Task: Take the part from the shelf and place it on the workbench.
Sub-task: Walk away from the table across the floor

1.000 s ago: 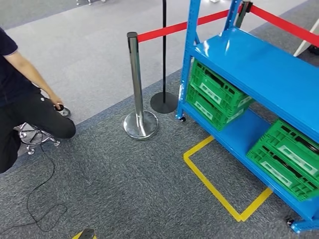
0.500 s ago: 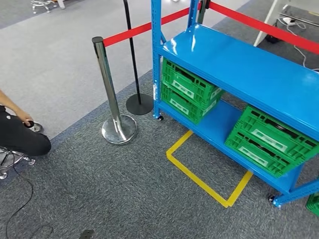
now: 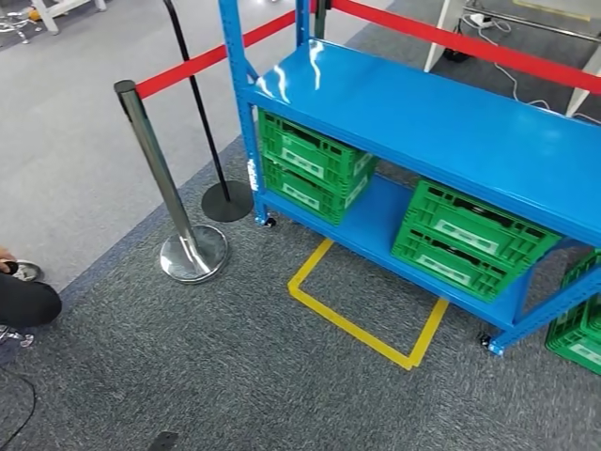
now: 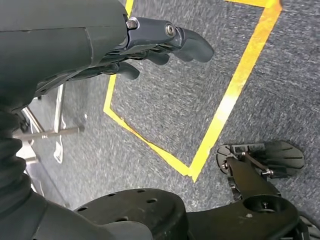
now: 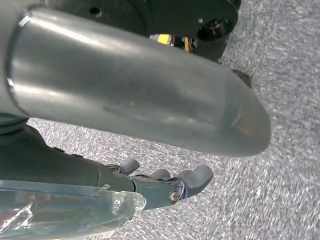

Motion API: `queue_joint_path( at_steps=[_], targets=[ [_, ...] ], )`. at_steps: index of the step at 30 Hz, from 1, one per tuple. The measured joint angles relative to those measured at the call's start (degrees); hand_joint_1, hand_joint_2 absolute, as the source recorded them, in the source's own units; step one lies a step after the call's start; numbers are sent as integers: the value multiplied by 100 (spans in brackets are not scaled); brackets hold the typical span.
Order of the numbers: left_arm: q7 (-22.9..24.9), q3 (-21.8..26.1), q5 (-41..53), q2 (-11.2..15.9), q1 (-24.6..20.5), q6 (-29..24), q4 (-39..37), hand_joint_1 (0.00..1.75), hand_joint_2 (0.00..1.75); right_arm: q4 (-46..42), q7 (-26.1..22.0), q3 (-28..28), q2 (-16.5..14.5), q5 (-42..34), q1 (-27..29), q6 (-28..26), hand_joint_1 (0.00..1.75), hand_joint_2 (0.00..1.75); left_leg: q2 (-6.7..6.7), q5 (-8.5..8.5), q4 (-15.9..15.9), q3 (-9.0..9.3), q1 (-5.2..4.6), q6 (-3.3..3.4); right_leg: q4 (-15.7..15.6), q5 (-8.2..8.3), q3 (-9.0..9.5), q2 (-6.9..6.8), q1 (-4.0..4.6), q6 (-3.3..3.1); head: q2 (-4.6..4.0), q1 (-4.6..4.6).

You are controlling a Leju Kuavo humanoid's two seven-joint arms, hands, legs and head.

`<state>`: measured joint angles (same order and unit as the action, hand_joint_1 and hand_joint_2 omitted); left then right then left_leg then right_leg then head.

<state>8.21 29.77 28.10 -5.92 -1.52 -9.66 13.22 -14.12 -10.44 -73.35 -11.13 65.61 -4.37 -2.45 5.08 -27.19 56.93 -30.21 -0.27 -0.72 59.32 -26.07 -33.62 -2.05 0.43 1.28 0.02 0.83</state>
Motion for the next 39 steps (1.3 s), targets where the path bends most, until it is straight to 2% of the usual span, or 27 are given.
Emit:
queue_joint_path(
  at_steps=[1, 3, 5, 6, 7, 8, 9, 11, 13, 14, 16, 18, 20, 21, 22, 23, 24, 25, 26, 28, 29, 31, 33, 35, 37, 38, 39],
  targets=[
    [0, -2, 21, 0, -10, -1, 0, 0, 175, 0, 2, 0, 0, -1, 11, 0, 0, 0, -30, -25, 13, 2, 10, -34, -12, 11, 0, 48, -6, -33, 0, -1],
    [1, -4, 50, -1, -22, 12, -1, 0, 175, 0, 5, 0, 0, -1, 15, 0, 0, 0, -226, -233, 300, -117, 28, -102, -44, 41, 5, 144, -32, -102, 0, -21],
    [2, -5, 60, -3, -13, 35, -4, 0, 175, 0, 6, 1, 0, -1, 0, 1, 0, 0, -413, -586, 1002, -454, 37, -137, -50, 55, -6, 254, -46, -142, 0, -42],
    [3, -5, 60, -5, -5, 44, -7, 0, 175, 0, 7, 1, 0, 0, -6, 2, 0, 0, -435, -710, 1346, -629, 39, -142, -50, 58, -11, 317, -46, -150, 0, -43],
    [4, -5, 60, -8, -2, 48, -9, 0, 175, 0, 7, 2, 0, 0, -3, 2, 0, 0, -441, -732, 1544, -740, 41, -145, -50, 60, -13, 384, -47, -152, 0, -43],
    [5, -5, 61, -10, -3, 50, -10, 0, 175, 0, 8, 2, 0, 0, 3, 2, 0, 0, -446, -643, 1543, -759, 47, -145, -49, 64, -12, 452, -51, -149, 0, -42],
    [7, -5, 62, -11, -7, 50, -11, 0, 175, 0, 8, 2, 0, 0, 7, 2, 0, 0, -469, -463, 1334, -674, 58, -145, -48, 68, -10, 522, -60, -139, 0, -42],
    [8, -5, 64, -14, -12, 50, -13, 0, 175, 0, 8, 2, 1, 0, 5, 2, 0, 0, -668, -74, 614, -347, 102, -157, -32, 78, -21, 661, -71, -92, 0, -47],
    [8, -5, 67, -24, -15, 50, -16, 0, 175, 0, 8, 2, 2, 0, -9, 2, 0, 0, -875, 54, 127, -133, 134, -142, -13, 95, -68, 783, -74, -18, 0, -51],
    [8, -5, 68, -29, -18, 50, -17, 0, 175, 0, 8, 2, 2, 0, -6, 2, 0, 0, -906, 44, 46, -106, 128, -115, -18, 110, -93, 834, -79, 24, 0, -55],
    [9, -5, 68, -30, -27, 51, -17, 0, 175, 0, 8, 2, 3, 1, 28, 2, 0, 0, -809, 60, 12, -106, 114, -27, -41, 135, -149, 877, -106, 101, 0, -55],
    [5, -7, 68, -30, -32, 59, -17, 0, 175, 1, 8, 1, 4, 1, 50, 3, 0, 0, -692, 90, -20, -98, 114, 59, 190, -17, -292, 657, -95, 151, 0, -26],
    [-1, -7, 69, -31, -17, 68, -17, 0, 175, 3, 8, 1, 4, 0, 31, 9, 0, 0, -559, 91, -28, -96, 94, 104, 853, -372, -599, 361, -80, 175, 0, 3],
    [-3, -7, 69, -31, -3, 70, -17, 0, 175, 4, 8, 2, 3, -1, 20, 14, 0, 0, -483, 86, -27, -96, 80, 115, 1221, -526, -767, 298, -82, 184, 0, 4],
    [-3, -7, 69, -32, 7, 71, -17, 0, 175, 5, 8, 2, 3, -1, 18, 18, 0, 0, -410, 81, -26, -93, 69, 120, 1466, -597, -870, 265, -84, 188, 0, 3],
    [-3, -7, 69, -32, 11, 72, -17, 0, 175, 6, 8, 2, 2, -2, 24, 20, 0, 0, -344, 76, -25, -88, 62, 123, 1511, -565, -870, 247, -85, 188, 0, 3],
    [-3, -7, 69, -34, 9, 72, -17, 0, 175, 7, 8, 2, 3, -3, 32, 20, 0, 0, -287, 69, -24, -79, 59, 120, 1327, -437, -753, 225, -84, 181, 0, 3],
    [-3, -7, 69, -36, 5, 74, -17, 0, 175, 7, 8, 2, 3, -4, 36, 21, 0, 0, -236, 61, -24, -65, 58, 111, 973, -259, -544, 172, -81, 168, 0, 4],
    [-3, -7, 69, -39, 2, 75, -17, 0, 175, 7, 8, 2, 4, -4, 31, 21, 0, 0, -187, 49, -23, -48, 50, 94, 570, -127, -315, 54, -64, 152, 0, 5],
    [-3, -7, 69, -44, -1, 81, -17, 0, 175, 8, 7, 2, 4, -4, 1, 23, 0, 0, -96, 22, -14, -23, 26, 41, 50, -2, -13, -100, -25, 85, 0, -2],
    [-3, -7, 69, -46, -4, 83, -17, 0, 175, 9, 7, 2, 4, -4, -9, 25, 0, 0, -51, 16, -14, -16, 16, 13, -25, -11, 23, -118, -4, 49, 0, -5],
    [-2, -7, 69, -51, -16, 86, -17, 0, 175, 9, 7, 2, 4, -4, -1, 26, 0, 0, 9, 9, -23, 1, 24, -48, -40, 14, 14, -1, -2, -23, 0, -5],
    [1, -7, 71, -54, -25, 89, -17, 0, 175, 9, 10, 2, 4, -4, 8, 27, 0, 0, -144, -115, 122, -47, 41, -118, -72, 46, 18, 103, -31, -85, 0, -23],
    [10, -7, 74, -55, -17, 90, -17, 0, 175, 9, 15, 2, 4, -5, -10, 32, 0, 0, -367, -436, 680, -303, 52, -163, -85, 64, 17, 212, -55, -129, 0, -52],
    [19, -5, 78, -55, -8, 90, -17, 0, 175, 9, 16, 2, 4, -8, -22, 39, 0, 0, -431, -720, 1378, -655, 54, -177, -85, 69, 6, 335, -59, -152, 0, -61],
    [22, -5, 81, -55, -10, 90, -17, 0, 175, 9, 15, 2, 4, -10, -17, 42, 0, 0, -439, -732, 1552, -755, 55, -179, -84, 71, 4, 401, -61, -153, 0, -61],
    [24, -5, 86, -55, -12, 90, -17, 0, 175, 9, 12, 2, 4, -14, -10, 40, 0, 0, -448, -628, 1512, -752, 59, -176, -84, 75, 5, 469, -65, -147, 0, -62]
  ],
)
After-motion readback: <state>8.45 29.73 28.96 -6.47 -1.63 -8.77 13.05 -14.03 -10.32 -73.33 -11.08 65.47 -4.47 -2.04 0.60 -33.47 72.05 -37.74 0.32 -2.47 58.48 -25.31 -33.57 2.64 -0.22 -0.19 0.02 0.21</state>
